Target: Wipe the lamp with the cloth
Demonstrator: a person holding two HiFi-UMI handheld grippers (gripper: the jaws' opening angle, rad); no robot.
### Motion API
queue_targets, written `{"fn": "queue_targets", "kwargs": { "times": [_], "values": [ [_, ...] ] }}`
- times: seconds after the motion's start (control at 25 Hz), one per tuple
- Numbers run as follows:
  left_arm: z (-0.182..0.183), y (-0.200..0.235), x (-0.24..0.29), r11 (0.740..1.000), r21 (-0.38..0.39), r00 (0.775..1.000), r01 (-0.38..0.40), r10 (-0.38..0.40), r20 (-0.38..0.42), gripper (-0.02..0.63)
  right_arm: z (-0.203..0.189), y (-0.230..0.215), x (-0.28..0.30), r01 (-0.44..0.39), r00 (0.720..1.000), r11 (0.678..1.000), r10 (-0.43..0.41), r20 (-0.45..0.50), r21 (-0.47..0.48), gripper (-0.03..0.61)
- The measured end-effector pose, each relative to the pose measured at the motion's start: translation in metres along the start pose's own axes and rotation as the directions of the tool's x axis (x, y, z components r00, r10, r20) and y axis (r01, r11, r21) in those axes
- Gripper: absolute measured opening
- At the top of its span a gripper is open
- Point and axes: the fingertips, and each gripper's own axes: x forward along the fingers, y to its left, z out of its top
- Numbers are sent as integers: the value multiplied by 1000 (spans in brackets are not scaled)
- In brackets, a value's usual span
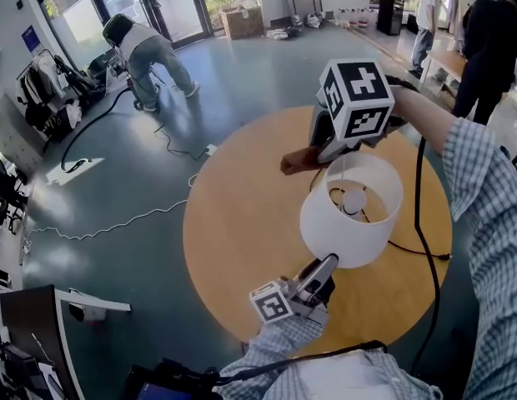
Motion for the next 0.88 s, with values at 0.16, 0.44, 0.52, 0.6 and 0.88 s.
{"fn": "queue_targets", "kwargs": {
  "times": [0.16, 0.44, 0.52, 0.6, 0.88],
  "values": [
    [2, 2, 1, 1000, 2, 1000, -3, 3, -3, 176, 27, 22, 18, -27, 996, 985, 13, -84, -168, 78],
    [6, 6, 1, 1000, 1, 1000, -8, 8, -10, 176, 59, 81, 45, -28, 989, 911, -36, -145, -412, 79],
    [6, 7, 2, 1000, -2, 1000, -8, 8, -12, 176, 63, 97, 48, 15, 987, 874, -89, -131, -486, 78],
    [7, 7, 1, 1000, 4, 1000, -10, 10, -18, 176, 69, 111, 49, 106, 979, 823, -185, -87, -558, 78],
    [10, 8, -2, 1000, 18, 999, -14, 15, -35, 169, 56, 154, 45, 426, 866, 675, -497, 55, -602, 77]
  ]
}}
